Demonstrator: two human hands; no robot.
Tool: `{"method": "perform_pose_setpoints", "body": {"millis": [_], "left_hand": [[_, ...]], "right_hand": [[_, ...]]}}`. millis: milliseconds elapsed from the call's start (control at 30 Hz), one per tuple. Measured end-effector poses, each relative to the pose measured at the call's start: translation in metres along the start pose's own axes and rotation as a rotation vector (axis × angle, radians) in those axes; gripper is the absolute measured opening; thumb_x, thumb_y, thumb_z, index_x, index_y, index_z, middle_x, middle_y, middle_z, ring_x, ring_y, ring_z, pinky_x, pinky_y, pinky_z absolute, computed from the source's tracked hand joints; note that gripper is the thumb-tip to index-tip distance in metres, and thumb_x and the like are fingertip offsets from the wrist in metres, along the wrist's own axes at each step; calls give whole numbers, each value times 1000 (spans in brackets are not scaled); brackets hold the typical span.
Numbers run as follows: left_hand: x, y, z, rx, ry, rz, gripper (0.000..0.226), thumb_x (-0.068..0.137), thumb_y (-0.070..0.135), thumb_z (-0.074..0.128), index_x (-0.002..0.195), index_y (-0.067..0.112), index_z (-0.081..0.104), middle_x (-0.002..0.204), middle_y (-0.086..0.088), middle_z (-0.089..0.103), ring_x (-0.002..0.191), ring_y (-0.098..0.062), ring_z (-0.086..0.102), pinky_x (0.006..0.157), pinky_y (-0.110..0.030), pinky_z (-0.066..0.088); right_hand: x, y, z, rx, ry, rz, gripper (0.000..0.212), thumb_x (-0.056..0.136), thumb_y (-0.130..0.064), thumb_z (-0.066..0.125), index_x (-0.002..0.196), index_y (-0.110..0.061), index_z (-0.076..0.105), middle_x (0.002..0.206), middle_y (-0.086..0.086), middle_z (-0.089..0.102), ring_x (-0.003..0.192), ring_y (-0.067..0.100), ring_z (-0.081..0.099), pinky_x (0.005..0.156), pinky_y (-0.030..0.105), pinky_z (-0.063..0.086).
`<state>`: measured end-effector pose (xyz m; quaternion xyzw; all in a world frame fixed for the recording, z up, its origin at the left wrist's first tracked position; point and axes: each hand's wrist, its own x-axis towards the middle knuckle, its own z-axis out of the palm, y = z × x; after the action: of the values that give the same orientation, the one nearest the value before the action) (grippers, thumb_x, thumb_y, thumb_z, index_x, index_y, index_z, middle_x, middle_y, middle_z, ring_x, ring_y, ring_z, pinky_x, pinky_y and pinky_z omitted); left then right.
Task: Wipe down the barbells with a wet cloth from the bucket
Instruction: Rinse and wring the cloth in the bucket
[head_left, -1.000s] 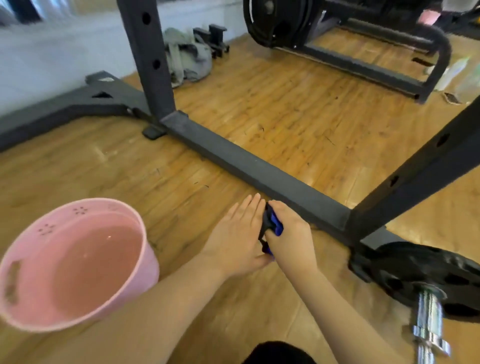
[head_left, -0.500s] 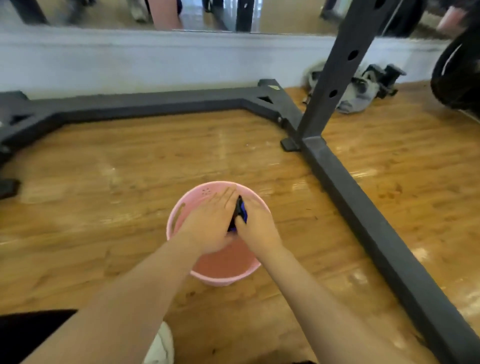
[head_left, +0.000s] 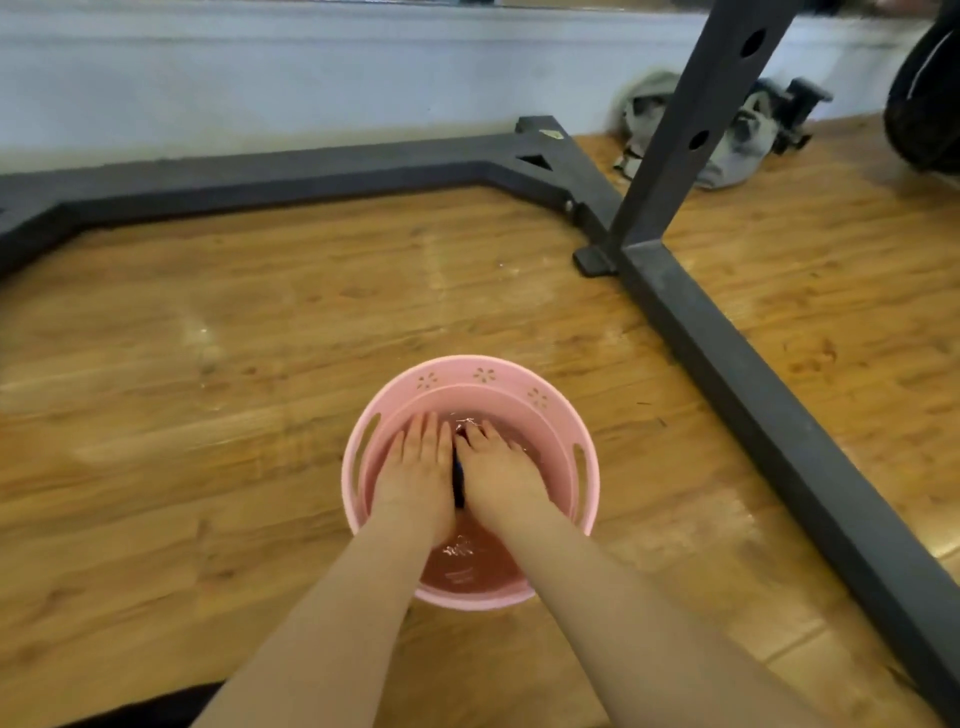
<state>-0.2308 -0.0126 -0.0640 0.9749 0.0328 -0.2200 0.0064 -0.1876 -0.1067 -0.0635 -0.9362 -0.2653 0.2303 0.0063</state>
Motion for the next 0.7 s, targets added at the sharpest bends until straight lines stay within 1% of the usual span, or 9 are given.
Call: {"method": "perform_pose_setpoints", "body": {"millis": [133, 233, 300, 367, 467, 533, 600, 667, 700], "left_hand": [[10, 3, 14, 67, -116, 54, 86, 93, 36, 41, 148, 7, -18, 156, -12, -23, 143, -28, -21, 117, -43, -7], [17, 6, 16, 33, -154, 84, 81, 96, 33, 38, 148, 8, -20, 155, -10, -24, 143, -27, -22, 117, -43, -8], [20, 6, 17, 15, -161, 87, 79, 97, 31, 35, 147, 8, -20, 155, -11, -25, 142, -27, -23, 117, -42, -8], [21, 6, 17, -15, -148, 71, 78, 97, 30, 35, 147, 7, -20, 155, -12, -25, 142, -28, -23, 118, -42, -6], [21, 5, 15, -56, -117, 74, 83, 96, 31, 39, 146, 6, -21, 155, -13, -25, 143, -28, -21, 118, -41, -6], [20, 5, 11, -94, -75, 103, 89, 93, 37, 45, 147, 6, -19, 156, -12, -23, 144, -27, -20, 118, -40, -5], [19, 7, 2, -227, 14, 142, 96, 89, 39, 53, 149, 7, -15, 158, -8, -16, 145, -23, -13, 119, -37, -2], [19, 12, -7, -421, 128, 169, 94, 86, 31, 57, 150, 12, -9, 159, -6, 3, 146, -20, 5, 118, -33, 8], [20, 14, -10, -527, 171, 172, 92, 84, 26, 58, 151, 15, -5, 156, -6, 18, 143, -20, 21, 115, -32, 19]], "right_hand": [[6, 2, 17, 41, -154, 81, 70, 95, -15, 39, 152, -16, -2, 159, 0, -9, 145, 18, -9, 115, 45, 6], [13, 8, 22, 40, -182, 167, 72, 95, -16, 41, 151, -18, -4, 159, 3, -9, 145, 23, -5, 115, 46, 8], [15, 9, 23, 66, -170, 205, 65, 96, -15, 41, 151, -19, 7, 158, 7, 3, 144, 27, 9, 115, 45, 14], [15, 9, 23, 126, -128, 254, 53, 95, -8, 40, 147, -14, 27, 153, 11, 23, 138, 28, 26, 110, 43, 28], [13, 10, 14, 212, -31, 289, 36, 91, -3, 43, 123, -13, 58, 124, 11, 59, 114, 27, 55, 93, 37, 46], [10, 11, 1, 279, 56, 274, 31, 88, -2, 46, 110, -14, 64, 109, 8, 66, 103, 27, 61, 85, 33, 47], [3, 13, -12, 360, 167, 228, 28, 84, -2, 48, 102, -13, 66, 102, 7, 67, 97, 27, 61, 81, 32, 44], [-11, 16, -23, 452, 261, 171, 30, 80, 1, 50, 102, -12, 65, 100, 7, 67, 95, 25, 61, 81, 31, 42], [-18, 18, -26, 474, 279, 127, 33, 77, 3, 50, 103, -12, 64, 101, 6, 67, 96, 24, 60, 82, 31, 42]]}}
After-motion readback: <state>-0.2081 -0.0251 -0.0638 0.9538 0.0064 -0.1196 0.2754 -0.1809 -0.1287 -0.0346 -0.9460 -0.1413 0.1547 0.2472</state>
